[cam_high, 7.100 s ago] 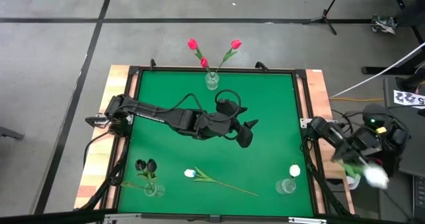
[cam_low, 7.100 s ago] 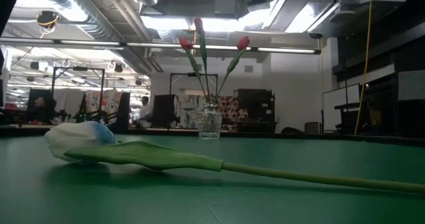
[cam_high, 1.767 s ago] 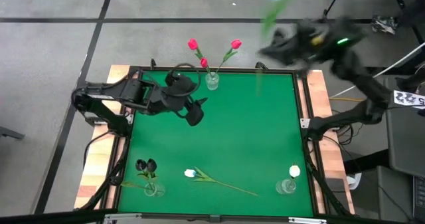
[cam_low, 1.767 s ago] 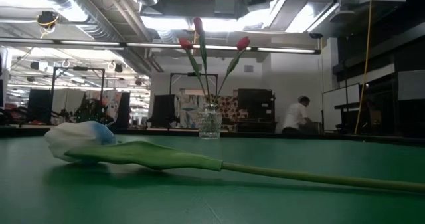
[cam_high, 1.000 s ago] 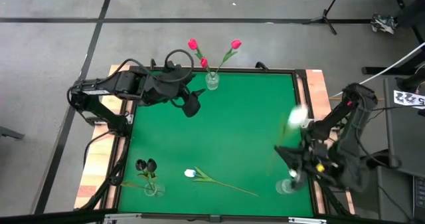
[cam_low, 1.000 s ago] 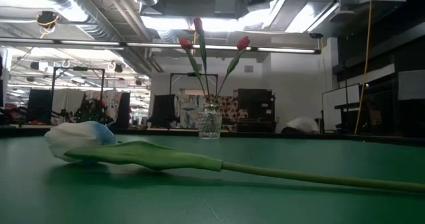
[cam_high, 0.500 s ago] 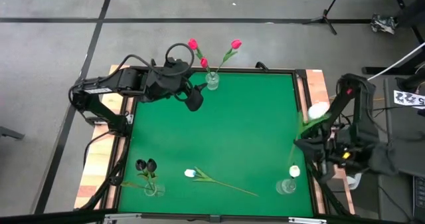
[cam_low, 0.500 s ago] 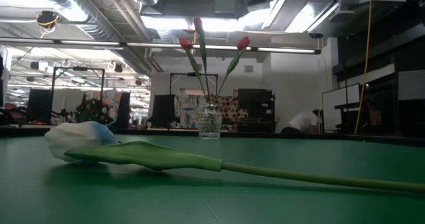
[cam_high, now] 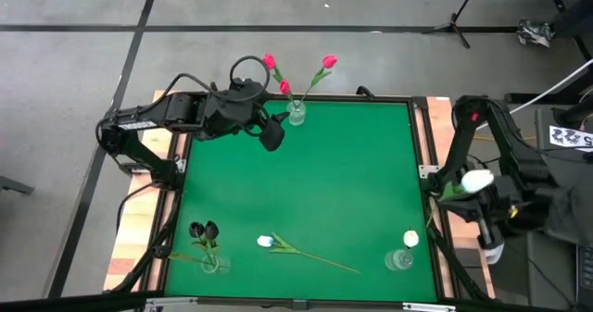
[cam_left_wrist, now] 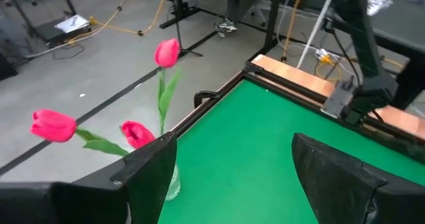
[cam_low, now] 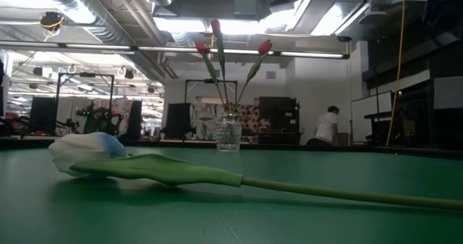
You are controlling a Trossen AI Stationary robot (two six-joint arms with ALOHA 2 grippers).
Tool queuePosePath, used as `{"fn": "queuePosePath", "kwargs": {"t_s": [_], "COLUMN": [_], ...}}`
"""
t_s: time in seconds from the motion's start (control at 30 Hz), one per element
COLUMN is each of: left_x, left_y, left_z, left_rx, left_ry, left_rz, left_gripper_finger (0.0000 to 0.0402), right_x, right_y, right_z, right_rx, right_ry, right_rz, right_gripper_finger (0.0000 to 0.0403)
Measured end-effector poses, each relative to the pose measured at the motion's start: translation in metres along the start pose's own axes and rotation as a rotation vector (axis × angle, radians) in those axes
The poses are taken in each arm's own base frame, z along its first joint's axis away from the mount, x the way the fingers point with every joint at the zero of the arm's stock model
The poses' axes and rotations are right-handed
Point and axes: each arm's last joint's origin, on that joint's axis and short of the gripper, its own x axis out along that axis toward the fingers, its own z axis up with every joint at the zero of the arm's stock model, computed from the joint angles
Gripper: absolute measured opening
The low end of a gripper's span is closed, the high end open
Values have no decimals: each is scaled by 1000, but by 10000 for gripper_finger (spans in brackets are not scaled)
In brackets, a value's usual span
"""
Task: Sort flowers into vase by color
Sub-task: Put the top white flower into the bottom right transparent vase
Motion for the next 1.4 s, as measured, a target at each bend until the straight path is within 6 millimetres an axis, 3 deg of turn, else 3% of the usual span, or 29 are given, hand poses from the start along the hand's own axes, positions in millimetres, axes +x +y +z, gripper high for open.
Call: {"fn": "queuePosePath", "kwargs": {"t_s": [0.23,0.63,0.93,1.4], "left_x": [2,2,3,3], "left_y": [3,4,4,5], "left_z": [1,1,1,2], "left_rx": [-58,-137,-169,-193], "left_ry": [-2,-6,-9,-29], "left_rz": [11,21,27,68], "left_gripper_finger": [294,294,294,294], "right_x": [9,-6,-6,-2], "right_y": [4,0,7,22], "right_z": [-37,-96,-117,-143], "right_rx": [-86,164,189,52], "right_ry": [-7,20,19,13], "right_rz": [-56,32,32,10], "right_gripper_finger": [0,0,0,0]}}
